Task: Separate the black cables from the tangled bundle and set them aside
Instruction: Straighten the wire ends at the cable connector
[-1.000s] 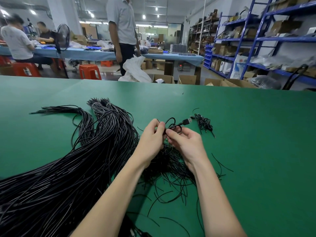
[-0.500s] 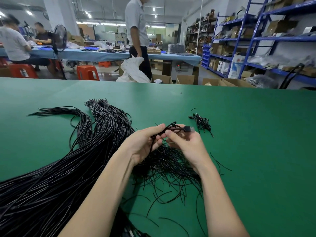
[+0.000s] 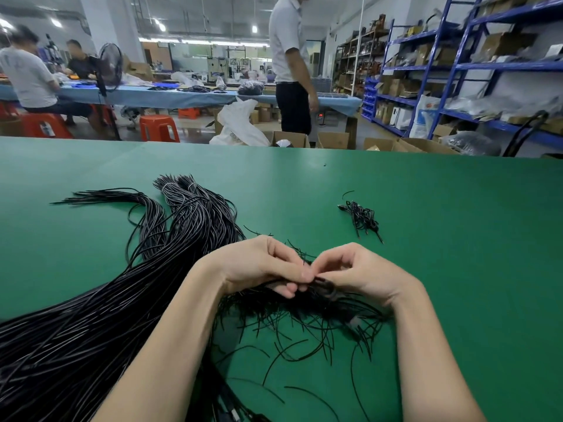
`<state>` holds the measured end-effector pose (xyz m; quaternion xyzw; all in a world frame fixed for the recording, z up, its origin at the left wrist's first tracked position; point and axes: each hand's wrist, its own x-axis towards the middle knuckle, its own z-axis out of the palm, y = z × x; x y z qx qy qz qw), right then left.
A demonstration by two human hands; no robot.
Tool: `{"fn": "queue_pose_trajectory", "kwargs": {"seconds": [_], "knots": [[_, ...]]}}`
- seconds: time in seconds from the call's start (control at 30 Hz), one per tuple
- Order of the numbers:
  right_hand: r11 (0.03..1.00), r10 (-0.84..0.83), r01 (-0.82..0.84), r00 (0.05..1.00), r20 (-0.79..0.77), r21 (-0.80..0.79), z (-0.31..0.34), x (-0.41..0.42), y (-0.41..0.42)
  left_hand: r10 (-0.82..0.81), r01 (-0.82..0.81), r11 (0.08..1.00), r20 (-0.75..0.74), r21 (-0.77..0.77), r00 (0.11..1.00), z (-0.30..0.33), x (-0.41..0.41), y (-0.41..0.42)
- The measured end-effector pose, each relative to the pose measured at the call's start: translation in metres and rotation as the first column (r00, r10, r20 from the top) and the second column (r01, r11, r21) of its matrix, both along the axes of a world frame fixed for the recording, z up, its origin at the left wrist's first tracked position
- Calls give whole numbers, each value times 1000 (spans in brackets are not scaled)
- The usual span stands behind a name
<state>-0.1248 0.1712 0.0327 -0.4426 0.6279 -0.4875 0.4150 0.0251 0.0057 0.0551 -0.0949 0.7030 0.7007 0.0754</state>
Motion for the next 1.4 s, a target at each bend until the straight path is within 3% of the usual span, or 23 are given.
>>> {"fn": "queue_pose_trajectory", "kwargs": {"seconds": [0.07,0.13,0.23,0.3,0.43,0.7,0.87,1.17,1.3,1.4], "knots": [[995,21,1,973,-228,97,16,0,1,1,9,971,38,-238,999,7,0,1],[987,-11,87,876,-482,135,30,2,-3,87,-66,896,29,-438,996,11,-3,6],[962,-203,274,665,-719,-18,39,11,-17,281,-313,677,-159,-666,947,13,-9,14],[922,-352,354,590,-727,-159,38,17,-25,391,-489,523,-313,-698,865,13,-12,14],[866,-494,428,644,-584,-260,26,22,-32,493,-655,411,-449,-634,745,9,-16,12],[889,-457,414,797,-395,-194,17,16,-29,428,-666,297,-527,-685,734,1,-22,19],[844,-515,473,846,-138,-252,18,18,-27,397,-698,294,-581,-653,711,1,-25,22],[829,-526,516,850,12,-215,15,19,-29,426,-720,401,-581,-566,694,-7,-27,20],[821,-554,516,824,-122,-243,8,14,-31,447,-693,465,-530,-550,721,-6,-26,21],[805,-588,494,734,-339,-328,3,13,-31,513,-605,703,-323,-375,796,-2,-24,13]]}}
